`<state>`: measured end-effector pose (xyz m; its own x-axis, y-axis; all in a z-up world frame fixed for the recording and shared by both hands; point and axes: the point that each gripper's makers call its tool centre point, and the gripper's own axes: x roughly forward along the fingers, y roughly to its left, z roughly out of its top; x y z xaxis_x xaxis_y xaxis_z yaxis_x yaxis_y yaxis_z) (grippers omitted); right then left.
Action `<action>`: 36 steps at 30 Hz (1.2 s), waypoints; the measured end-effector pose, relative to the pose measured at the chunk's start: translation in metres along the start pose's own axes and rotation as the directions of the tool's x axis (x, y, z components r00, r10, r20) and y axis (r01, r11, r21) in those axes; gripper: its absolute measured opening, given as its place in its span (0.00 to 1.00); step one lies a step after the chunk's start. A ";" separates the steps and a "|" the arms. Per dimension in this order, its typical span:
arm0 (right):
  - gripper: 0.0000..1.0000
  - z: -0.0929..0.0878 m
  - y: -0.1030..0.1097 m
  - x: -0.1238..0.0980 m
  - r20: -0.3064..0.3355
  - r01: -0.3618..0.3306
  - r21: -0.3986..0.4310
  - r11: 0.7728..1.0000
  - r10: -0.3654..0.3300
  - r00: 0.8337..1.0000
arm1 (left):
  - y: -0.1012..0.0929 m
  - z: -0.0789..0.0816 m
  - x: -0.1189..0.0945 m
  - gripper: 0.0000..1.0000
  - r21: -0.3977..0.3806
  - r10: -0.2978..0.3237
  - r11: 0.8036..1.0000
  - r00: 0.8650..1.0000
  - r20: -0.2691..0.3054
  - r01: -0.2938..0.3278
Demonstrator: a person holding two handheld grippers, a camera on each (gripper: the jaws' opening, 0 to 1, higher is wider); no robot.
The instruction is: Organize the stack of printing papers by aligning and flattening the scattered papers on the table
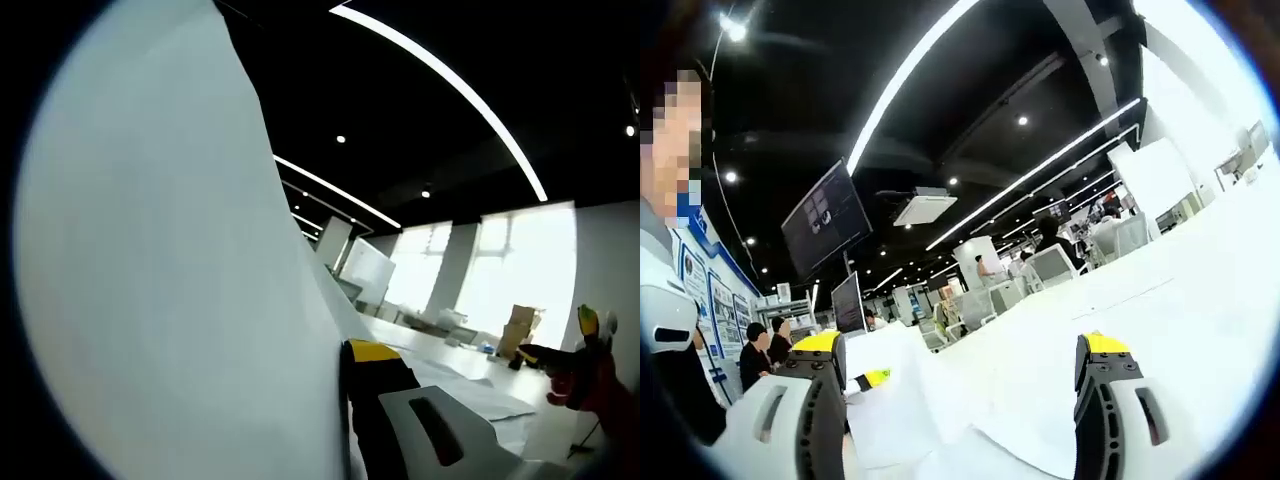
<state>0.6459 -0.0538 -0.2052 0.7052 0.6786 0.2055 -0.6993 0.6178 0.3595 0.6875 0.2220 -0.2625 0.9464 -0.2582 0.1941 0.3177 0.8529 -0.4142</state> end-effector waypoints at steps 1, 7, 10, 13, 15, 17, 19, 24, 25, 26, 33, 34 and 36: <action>0.90 0.000 0.000 0.000 0.000 0.001 -0.003 1.000 -0.001 1.000 | 0.000 0.000 0.000 0.06 0.000 0.000 1.000 1.000 0.000 0.000; 0.90 -0.003 -0.009 -0.003 -0.013 0.025 -0.003 1.000 -0.025 1.000 | 0.001 0.000 0.000 0.07 0.000 0.000 1.000 1.000 0.000 0.000; 0.90 -0.005 -0.014 -0.007 -0.026 0.033 -0.003 0.999 -0.033 0.999 | 0.001 0.000 0.000 0.07 -0.001 0.000 1.000 1.000 0.001 0.000; 0.90 -0.005 -0.021 -0.011 -0.028 0.053 -0.007 0.999 -0.054 0.998 | 0.008 0.001 0.003 0.07 0.001 0.000 1.000 1.000 -0.001 0.000; 0.90 -0.004 -0.025 -0.013 -0.028 0.069 -0.014 0.998 -0.069 0.997 | 0.009 0.001 0.003 0.07 0.007 -0.002 1.000 1.000 -0.001 0.002; 0.90 -0.003 -0.030 -0.016 -0.030 0.086 -0.021 0.996 -0.086 0.996 | 0.008 0.000 0.003 0.07 0.011 -0.003 1.000 1.000 -0.004 0.003; 0.90 -0.002 -0.033 -0.019 -0.029 0.098 -0.028 0.995 -0.099 0.995 | 0.008 -0.001 0.003 0.07 0.011 -0.001 1.000 1.000 -0.004 0.002; 0.90 -0.001 -0.045 -0.027 -0.032 0.146 -0.062 0.987 -0.148 0.988 | 0.006 -0.001 0.002 0.07 0.014 -0.004 1.000 1.000 -0.005 0.004; 0.90 -0.001 -0.048 -0.029 -0.033 0.158 -0.073 0.985 -0.161 0.986 | 0.005 -0.001 0.002 0.07 0.013 -0.004 1.000 1.000 -0.005 0.004; 0.90 -0.001 -0.050 -0.031 -0.035 0.168 -0.082 0.982 -0.171 0.985 | 0.005 -0.001 0.002 0.07 0.012 -0.004 1.000 1.000 -0.004 0.004; 0.90 -0.002 -0.060 -0.042 -0.045 0.216 -0.130 0.968 -0.224 0.974 | 0.003 -0.003 0.002 0.07 0.019 -0.007 1.000 1.000 -0.009 0.007; 0.90 -0.002 -0.062 -0.043 -0.047 0.222 -0.128 0.967 -0.230 0.972 | 0.003 -0.003 0.002 0.07 0.020 -0.009 1.000 1.000 -0.010 0.009; 0.90 -0.002 -0.064 -0.046 -0.046 0.236 -0.126 0.964 -0.243 0.969 | 0.002 -0.003 0.002 0.07 0.023 -0.011 1.000 1.000 -0.011 0.011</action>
<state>0.6585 -0.1238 -0.2395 0.8479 0.5255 0.0700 -0.5223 0.8056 0.2798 0.6904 0.2220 -0.2662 0.9436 -0.2723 0.1884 0.3264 0.8602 -0.3919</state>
